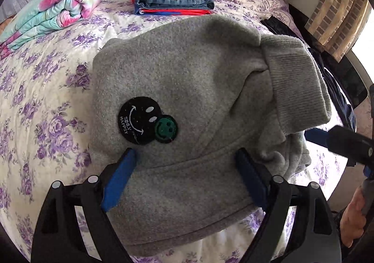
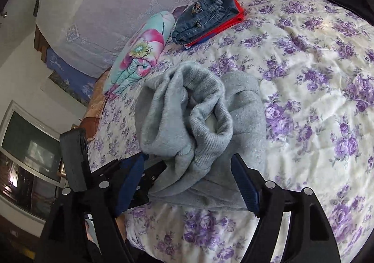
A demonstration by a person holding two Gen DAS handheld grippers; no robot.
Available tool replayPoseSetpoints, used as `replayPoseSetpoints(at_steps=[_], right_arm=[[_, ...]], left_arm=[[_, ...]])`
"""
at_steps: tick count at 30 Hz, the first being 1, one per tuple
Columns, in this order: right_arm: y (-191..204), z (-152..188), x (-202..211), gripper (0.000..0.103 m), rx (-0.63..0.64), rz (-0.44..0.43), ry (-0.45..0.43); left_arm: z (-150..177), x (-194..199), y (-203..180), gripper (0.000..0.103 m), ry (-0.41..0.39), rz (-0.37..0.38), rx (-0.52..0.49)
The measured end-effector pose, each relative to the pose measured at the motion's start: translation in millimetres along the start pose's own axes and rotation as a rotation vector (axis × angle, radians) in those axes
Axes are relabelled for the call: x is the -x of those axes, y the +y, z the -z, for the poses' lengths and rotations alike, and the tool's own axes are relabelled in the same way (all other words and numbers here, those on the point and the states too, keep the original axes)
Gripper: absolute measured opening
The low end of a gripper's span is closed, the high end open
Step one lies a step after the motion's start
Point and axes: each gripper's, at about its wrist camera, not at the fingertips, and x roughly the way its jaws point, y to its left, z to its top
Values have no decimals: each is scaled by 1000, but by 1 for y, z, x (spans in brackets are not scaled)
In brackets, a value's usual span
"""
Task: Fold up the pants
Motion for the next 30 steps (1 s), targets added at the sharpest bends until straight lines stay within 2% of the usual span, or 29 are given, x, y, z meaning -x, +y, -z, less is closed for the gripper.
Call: replayPoseSetpoints(at_steps=[2,4,5,7,8,9,12,16,18,20,21,22,24,26,28,30], right_arm=[[13,-1,-6,86,49,102,-24],[15,-10,-15,86,49,218,-42],[12,-15,-19,86,33,244,-48],[3,-26,-24,84,-24,175,-65],[-3,-29,-25,56,-56,126,-73],[-8,-32,-26,34,-92,124,-75],[-13,-31,-7,28,-171,43,-89],[-12,-12,27,28,-212,36,-124],[-29,0,25,28,-254,68,-117],[-53,8,1,30,-283,108,-96],[-62,10,-10,41,-277,105,-103],[-65,10,-15,46,-263,88,-111],[-58,5,-10,52,-230,111,-80],[-47,-3,1,59,-180,155,-39],[-31,-11,19,60,-103,230,-35],[-5,-21,39,60,20,351,-79]], left_arm=[[0,1,2,84,0,16,2],[1,1,2,84,-4,19,-5],[1,1,3,84,-5,23,-5],[1,2,6,85,-8,42,0],[1,2,8,84,-8,54,7],[0,1,10,85,-4,59,15],[0,6,13,84,1,88,29],[2,26,15,83,1,201,30],[3,24,12,83,23,208,28],[3,0,9,83,74,169,33],[2,-12,5,88,87,138,25],[3,-20,-2,96,71,101,3],[9,-17,-19,97,25,17,-49],[15,-4,-21,94,7,7,-63],[21,13,-11,76,4,33,-38],[33,36,4,76,-29,81,-17]])
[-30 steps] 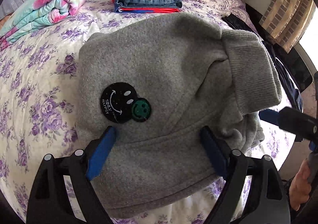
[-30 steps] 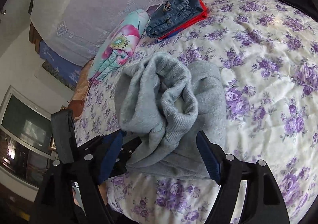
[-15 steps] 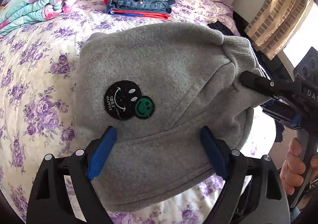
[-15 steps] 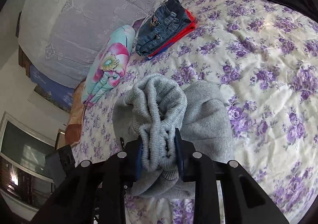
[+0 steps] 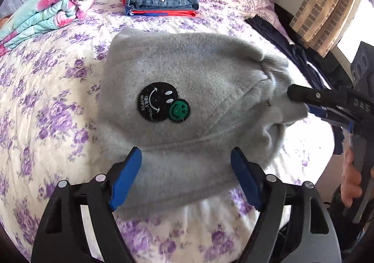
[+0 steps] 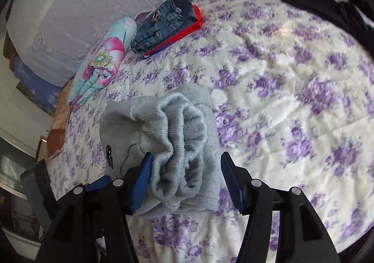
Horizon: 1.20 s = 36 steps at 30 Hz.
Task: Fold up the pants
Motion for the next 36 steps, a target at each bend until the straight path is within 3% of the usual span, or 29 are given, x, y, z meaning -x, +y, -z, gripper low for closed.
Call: replayPoseSetpoints(at_steps=[2,4,8,14,15,16,17,18,22,26,28,31,33,36], right_arm=[[27,-15,17,64,124,40,-50],[65,-33,14,67,252,-13,-26],[142,-63,-44,70,472,-143,140],[204,-86,-137,69,566,-54,366],[207,-86,-147,65,571,-24,380],[206,-84,-155,54,572,3,386],[205,-80,-166,15,584,19,416],[205,-76,-174,10,599,32,425],[194,-65,-210,8,624,70,390],[173,-76,-218,8,604,-113,369],[158,-76,-214,8,622,-221,334],[133,-89,-210,9,470,-341,357],[130,-95,-187,16,426,-337,320],[143,-97,-114,18,501,-232,138]], left_arm=[[10,13,5,76,-22,29,8],[16,7,7,75,-8,58,-2],[20,-17,6,74,15,37,-9],[27,-14,-9,74,-19,-34,-66],[28,-14,-11,74,-23,-43,-73],[30,-13,-13,74,-27,-51,-79],[31,-14,-14,74,-30,-58,-85],[32,-15,-16,74,-33,-64,-91],[39,-22,-28,77,-40,-109,-142],[44,-27,-40,77,-52,-186,-200],[41,-19,-39,77,-60,-142,-186],[34,11,-28,75,-101,-81,-143],[26,31,-14,74,-137,-112,-100],[17,63,17,74,-166,-107,26]])
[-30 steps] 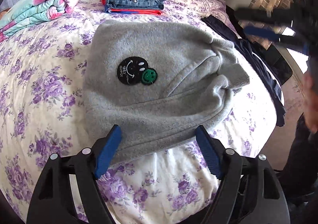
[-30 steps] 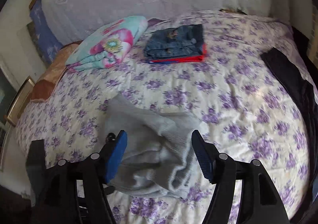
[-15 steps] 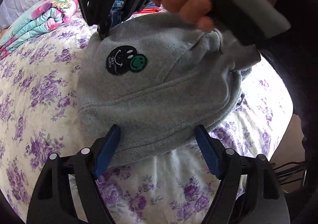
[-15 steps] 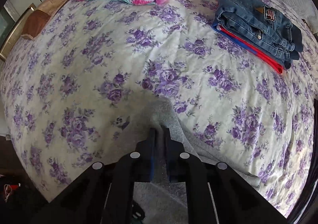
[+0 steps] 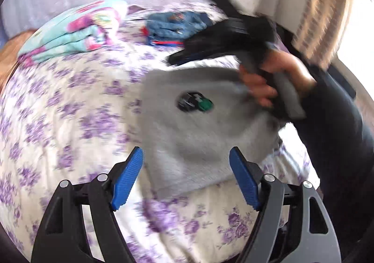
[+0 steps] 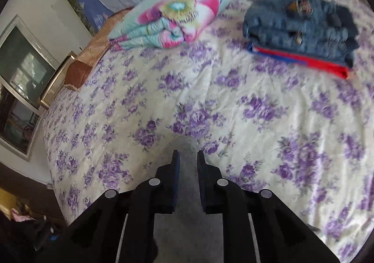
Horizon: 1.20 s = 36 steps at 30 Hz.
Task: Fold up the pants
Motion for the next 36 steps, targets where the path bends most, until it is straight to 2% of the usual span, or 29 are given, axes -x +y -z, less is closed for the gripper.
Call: replayPoseSetpoints(at_steps=[1,2,3,4,5,7,10,13,16,19,22,26,28,30,33,36], right_arm=[[6,0,21,22,14,68,-27],[13,5,41,42,18,127,-49],[17,15,63,70,12,175,-72],[17,28,82,81,-4,205,-92],[16,43,98,85,-26,217,-104],[7,80,120,85,-102,199,-106],[-9,144,136,85,-250,154,-109],[-12,189,135,85,-316,186,-133],[-11,209,128,85,-345,209,-150],[-13,209,114,85,-360,195,-141],[-21,207,105,85,-407,193,-132],[-30,204,107,85,-467,159,-149],[-33,197,108,85,-484,169,-163],[-38,186,105,85,-491,168,-166],[-49,170,91,85,-515,171,-157],[-58,165,72,85,-544,195,-123]], left_arm=[[-4,3,13,75,10,-21,45],[-9,-1,27,75,33,-41,91],[-11,-6,40,75,55,-39,142],[-12,-14,54,75,85,-16,205],[-11,-22,65,75,122,18,274],[-10,-47,84,75,185,112,387],[-1,-76,79,75,254,191,439],[-5,-96,69,76,277,181,434],[-5,-101,57,81,291,197,427],[-5,-104,54,81,322,279,422],[-6,-109,43,85,340,266,390],[-18,-129,37,86,357,287,373],[-23,-122,28,63,332,299,319],[-28,-105,12,53,278,248,219],[-28,-89,-3,47,239,195,143],[-26,-85,-7,46,241,167,118]])
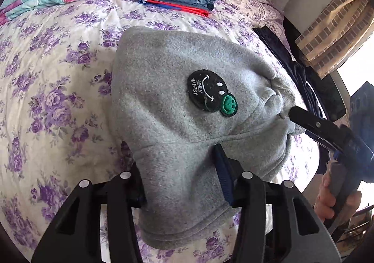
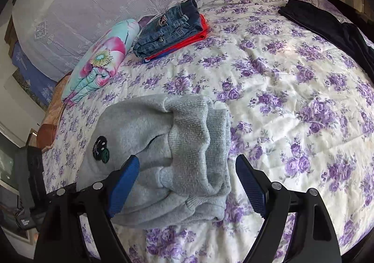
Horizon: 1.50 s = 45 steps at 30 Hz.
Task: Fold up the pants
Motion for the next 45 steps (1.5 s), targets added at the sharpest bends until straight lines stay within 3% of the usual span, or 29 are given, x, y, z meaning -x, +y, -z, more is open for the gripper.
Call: replayPoseSetpoints(at_steps=[4,13,25,26,27,30,34,40,42,45], right_arm=[[-11,9,-21,85,-44,-34,76],[-16,19,-50,97,-92,-93,199],[-25,18,-59,100,-156,-194,201],[-21,19,-57,96,-149,-209,178],[-16,22,-52,78,-128,-196,146],[8,34,-21,56,3,-123,21],[27,39,6,54,85,-83,-62],[30,-13,20,54,117,-121,-71],[38,-52,20,54,139,-120,-86],[48,-134,9,54,132,-141,-124]], left_arm=[[0,-2,7,46,15,5,8],[0,-5,10,46,22,15,19],[-1,-7,11,46,31,25,34],[-1,-7,12,46,33,28,37],[-1,-7,13,46,34,30,40],[3,-2,12,44,23,24,38],[5,17,0,40,-14,10,4],[-30,43,-22,37,-53,-5,-72],[-62,46,-27,37,-56,-19,-83],[-137,53,-35,37,-102,-63,-112]])
